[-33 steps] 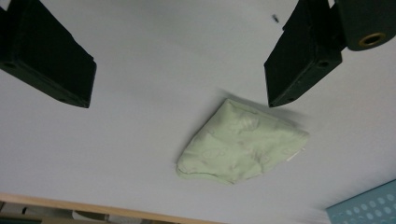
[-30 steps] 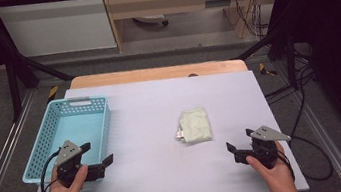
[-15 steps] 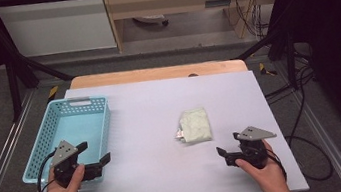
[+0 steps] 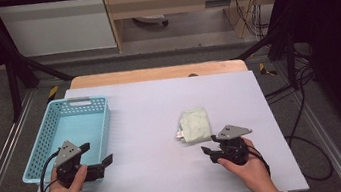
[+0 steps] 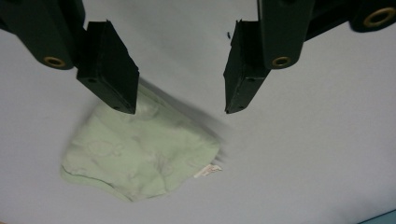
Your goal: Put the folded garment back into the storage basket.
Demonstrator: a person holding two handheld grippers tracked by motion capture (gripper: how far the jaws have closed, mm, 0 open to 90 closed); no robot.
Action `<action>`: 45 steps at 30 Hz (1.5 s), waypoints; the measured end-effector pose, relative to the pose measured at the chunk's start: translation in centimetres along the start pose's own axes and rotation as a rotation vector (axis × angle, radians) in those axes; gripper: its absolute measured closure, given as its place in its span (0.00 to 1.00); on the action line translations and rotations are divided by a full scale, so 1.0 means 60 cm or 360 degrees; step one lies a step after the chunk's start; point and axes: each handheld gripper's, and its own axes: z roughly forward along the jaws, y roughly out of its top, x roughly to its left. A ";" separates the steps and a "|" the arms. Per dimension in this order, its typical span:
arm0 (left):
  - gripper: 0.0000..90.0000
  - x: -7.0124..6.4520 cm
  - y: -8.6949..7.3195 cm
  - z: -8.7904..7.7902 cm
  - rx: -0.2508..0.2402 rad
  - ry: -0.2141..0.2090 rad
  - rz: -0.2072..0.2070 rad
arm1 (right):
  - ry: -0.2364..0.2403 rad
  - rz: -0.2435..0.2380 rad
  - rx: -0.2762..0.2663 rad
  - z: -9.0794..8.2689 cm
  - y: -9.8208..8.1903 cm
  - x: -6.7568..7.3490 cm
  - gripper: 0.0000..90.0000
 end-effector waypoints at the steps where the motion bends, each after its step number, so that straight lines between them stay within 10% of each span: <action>1: 0.06 0.000 0.000 0.000 -0.0004 0.0000 -0.0003 | 0.0012 0.0000 0.0010 0.004 0.004 0.002 0.53; 18: 0.06 0.001 -0.001 0.000 0.0008 0.0024 0.0002 | 0.0075 -0.0159 0.0113 0.091 0.047 0.026 0.67; 45: 0.06 -0.002 -0.001 0.002 0.0018 0.0021 0.0004 | 0.0008 -0.0087 0.0155 0.151 0.055 0.020 0.63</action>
